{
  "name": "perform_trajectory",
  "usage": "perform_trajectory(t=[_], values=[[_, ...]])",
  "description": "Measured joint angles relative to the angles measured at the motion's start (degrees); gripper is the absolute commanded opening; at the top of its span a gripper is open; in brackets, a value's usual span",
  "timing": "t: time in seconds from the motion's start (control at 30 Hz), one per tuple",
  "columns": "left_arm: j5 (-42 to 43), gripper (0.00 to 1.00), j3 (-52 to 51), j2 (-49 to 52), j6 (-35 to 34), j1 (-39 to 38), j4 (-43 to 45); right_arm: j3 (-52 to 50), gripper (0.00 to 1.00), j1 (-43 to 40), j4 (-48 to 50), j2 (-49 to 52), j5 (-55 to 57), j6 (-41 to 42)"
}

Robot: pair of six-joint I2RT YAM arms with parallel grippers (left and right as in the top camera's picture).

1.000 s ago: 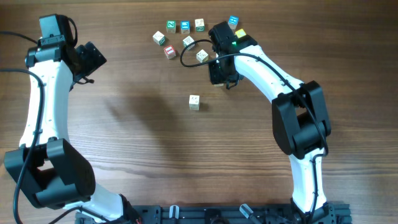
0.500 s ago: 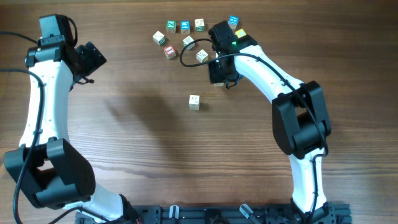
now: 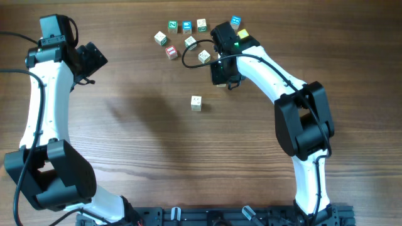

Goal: Form a tower
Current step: 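Hold the green N block and lift it from the cluster, then carry the N block toward the lone white block and hover above it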

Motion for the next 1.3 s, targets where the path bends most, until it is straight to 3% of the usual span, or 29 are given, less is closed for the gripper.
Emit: perform_trajectory(t=[0.2, 0.4, 0.57, 0.77, 1.03, 1.17, 1.3], values=[[0.0, 1.0, 0.0, 0.0, 0.0, 0.0, 0.0, -1.4, 0.47, 0.0, 1.0, 0.0, 0.0, 0.0], [0.0, 1.0, 0.0, 0.0, 0.0, 0.0, 0.0, -1.1, 0.41, 0.0, 1.0, 0.0, 0.0, 0.0], [0.0, 1.0, 0.0, 0.0, 0.0, 0.0, 0.0, -1.0, 0.44, 0.0, 1.0, 0.0, 0.0, 0.0], [0.0, 1.0, 0.0, 0.0, 0.0, 0.0, 0.0, -1.0, 0.29, 0.0, 2.0, 0.0, 0.0, 0.0], [0.0, 1.0, 0.0, 0.0, 0.0, 0.0, 0.0, -0.1, 0.28, 0.0, 0.5, -0.5, 0.1, 0.0], [0.0, 1.0, 0.0, 0.0, 0.0, 0.0, 0.0, 4.0, 0.24, 0.0, -4.5, -6.2, 0.2, 1.3], [0.0, 1.0, 0.0, 0.0, 0.0, 0.0, 0.0, 7.2, 0.22, 0.0, -9.6, -18.3, -1.9, 6.6]])
